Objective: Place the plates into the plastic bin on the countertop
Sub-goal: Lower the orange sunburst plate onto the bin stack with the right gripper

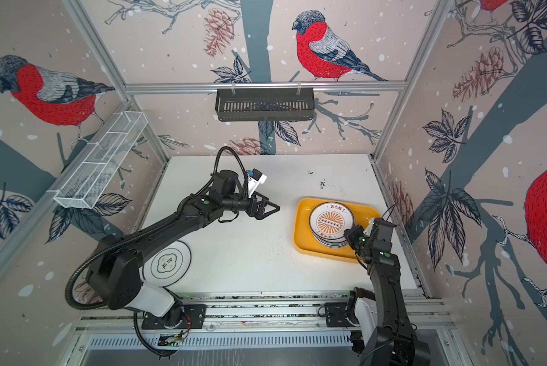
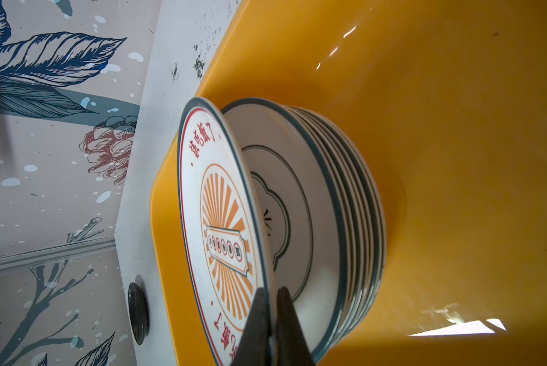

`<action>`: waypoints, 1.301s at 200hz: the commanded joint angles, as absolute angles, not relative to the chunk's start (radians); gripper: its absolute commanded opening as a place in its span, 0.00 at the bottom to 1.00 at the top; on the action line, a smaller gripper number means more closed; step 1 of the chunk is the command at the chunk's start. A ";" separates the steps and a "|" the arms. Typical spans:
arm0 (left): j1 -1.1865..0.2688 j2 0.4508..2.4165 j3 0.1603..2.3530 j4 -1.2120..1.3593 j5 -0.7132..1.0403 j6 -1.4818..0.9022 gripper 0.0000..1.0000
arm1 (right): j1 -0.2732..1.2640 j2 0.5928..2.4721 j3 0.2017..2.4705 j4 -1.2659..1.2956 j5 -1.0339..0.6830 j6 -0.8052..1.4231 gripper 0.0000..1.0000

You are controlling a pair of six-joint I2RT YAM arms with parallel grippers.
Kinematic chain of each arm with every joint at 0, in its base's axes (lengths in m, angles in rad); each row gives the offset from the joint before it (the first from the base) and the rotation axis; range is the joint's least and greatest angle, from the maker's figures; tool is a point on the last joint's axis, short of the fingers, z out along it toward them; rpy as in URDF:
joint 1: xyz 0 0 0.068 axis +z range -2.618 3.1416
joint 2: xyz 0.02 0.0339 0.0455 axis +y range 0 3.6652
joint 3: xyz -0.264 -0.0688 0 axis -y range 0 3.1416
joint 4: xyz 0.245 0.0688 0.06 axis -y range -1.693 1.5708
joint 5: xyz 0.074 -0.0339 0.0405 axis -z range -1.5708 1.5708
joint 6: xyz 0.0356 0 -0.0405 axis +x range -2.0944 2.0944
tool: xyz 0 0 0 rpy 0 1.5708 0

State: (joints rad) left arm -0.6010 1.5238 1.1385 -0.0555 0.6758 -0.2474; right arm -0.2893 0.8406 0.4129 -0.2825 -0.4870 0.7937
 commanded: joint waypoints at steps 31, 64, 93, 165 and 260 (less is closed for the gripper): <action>-0.603 1.514 1.147 -0.055 0.667 -0.226 0.96 | -0.297 0.872 0.414 -0.256 -0.508 0.752 0.12; -0.602 1.516 1.148 -0.057 0.666 -0.226 0.96 | -0.299 0.881 0.413 -0.258 -0.499 0.747 0.19; -0.602 1.517 1.150 -0.061 0.658 -0.223 0.96 | -0.300 0.888 0.414 -0.256 -0.497 0.744 0.26; -0.603 1.516 1.150 -0.069 0.628 -0.221 0.96 | -0.304 0.891 0.417 -0.252 -0.493 0.744 0.54; -0.587 1.543 1.163 -0.114 0.517 -0.212 0.96 | -0.304 0.850 0.451 -0.214 -0.502 0.752 0.99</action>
State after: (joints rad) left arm -0.5983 1.5394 1.1564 -0.1005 0.5709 -0.2295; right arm -0.3042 0.8597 0.4282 -0.2340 -0.5137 0.7570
